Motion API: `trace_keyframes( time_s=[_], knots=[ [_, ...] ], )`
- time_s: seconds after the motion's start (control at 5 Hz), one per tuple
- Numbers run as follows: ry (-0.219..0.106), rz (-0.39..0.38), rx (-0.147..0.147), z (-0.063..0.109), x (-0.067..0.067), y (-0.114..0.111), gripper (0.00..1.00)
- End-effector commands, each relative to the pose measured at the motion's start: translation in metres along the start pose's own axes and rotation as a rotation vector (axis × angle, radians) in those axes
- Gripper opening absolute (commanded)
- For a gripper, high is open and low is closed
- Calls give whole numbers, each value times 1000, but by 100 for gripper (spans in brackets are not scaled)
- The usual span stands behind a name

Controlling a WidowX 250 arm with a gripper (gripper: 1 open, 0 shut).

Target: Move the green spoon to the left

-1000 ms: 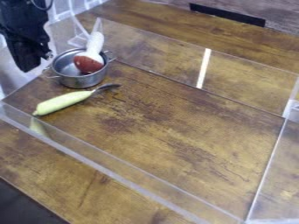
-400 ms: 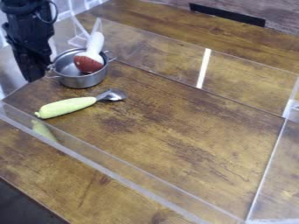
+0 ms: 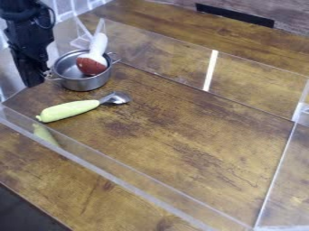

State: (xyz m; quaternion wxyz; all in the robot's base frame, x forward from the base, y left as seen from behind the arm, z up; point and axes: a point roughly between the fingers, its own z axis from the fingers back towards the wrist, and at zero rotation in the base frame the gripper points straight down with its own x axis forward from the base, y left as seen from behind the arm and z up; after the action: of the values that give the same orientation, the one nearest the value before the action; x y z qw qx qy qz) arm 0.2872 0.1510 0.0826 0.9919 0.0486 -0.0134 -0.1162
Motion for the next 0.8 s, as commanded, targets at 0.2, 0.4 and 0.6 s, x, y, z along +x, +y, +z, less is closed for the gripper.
trace_keyframes(
  time_s=[0.2,0.4,0.6],
  knots=[
    [-10,53,7,-6,-7,3,0],
    [-6,72,-2,-17,-5,4,0],
    [-2,74,-8,-21,-6,13,0]
  ],
)
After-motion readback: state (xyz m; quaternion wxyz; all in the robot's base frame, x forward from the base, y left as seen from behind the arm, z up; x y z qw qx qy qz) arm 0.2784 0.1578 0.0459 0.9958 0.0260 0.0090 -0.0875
